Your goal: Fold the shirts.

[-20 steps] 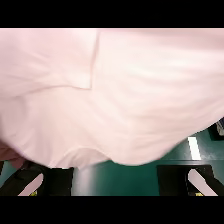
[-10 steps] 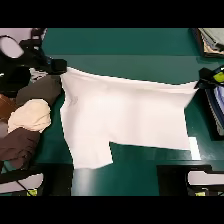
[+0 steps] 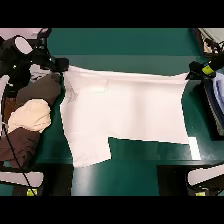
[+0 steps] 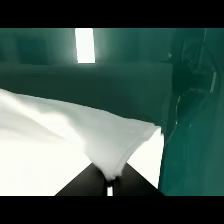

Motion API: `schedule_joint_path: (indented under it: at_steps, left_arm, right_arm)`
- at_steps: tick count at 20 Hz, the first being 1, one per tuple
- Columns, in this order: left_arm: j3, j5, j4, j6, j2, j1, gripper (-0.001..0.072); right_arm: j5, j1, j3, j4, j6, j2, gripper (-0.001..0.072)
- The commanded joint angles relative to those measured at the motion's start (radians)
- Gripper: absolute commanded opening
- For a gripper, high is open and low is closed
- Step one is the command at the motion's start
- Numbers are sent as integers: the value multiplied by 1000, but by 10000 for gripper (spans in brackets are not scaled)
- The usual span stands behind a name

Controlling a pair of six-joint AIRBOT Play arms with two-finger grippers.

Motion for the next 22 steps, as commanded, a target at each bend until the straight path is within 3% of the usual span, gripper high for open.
schedule_joint_path:
  at_steps: [1, 6, 7, 8, 9, 10, 13, 16, 17, 22]
  left_arm:
    - [-56, -154, -21, 40, -8, 13, 22]
    - [-218, -154, -69, 24, -8, 13, 25]
    - [-237, -157, -69, 25, -8, 13, 139]
    - [-247, -158, -69, 25, -8, 13, 353]
    - [-250, -163, -69, 24, -7, 13, 406]
    - [-251, -173, -68, 24, 2, 13, 406]
    - [-285, -198, 6, 8, 127, 13, 405]
    - [-489, -228, 82, -21, 335, 13, 406]
    - [-585, -236, 71, -28, 409, 13, 407]
    - [-1000, -207, -66, -69, 662, 13, 408]
  right_arm:
    - [-49, 1, -159, -32, -11, 83, 12]
    - [-177, 1, -472, -22, -11, 207, 14]
    - [-192, 1, -507, -21, -11, 220, 14]
    - [-203, 1, -529, -13, -11, 230, 44]
    - [-218, -1, -544, 13, -20, 241, 268]
    - [-219, -7, -547, 33, -34, 251, 406]
    - [-163, -35, -548, 63, -37, 332, 406]
    - [-119, -62, -592, 64, -37, 464, 422]
    - [-121, -62, -612, 64, -37, 500, 482]
    - [-131, -46, -707, 83, -41, 596, 488]
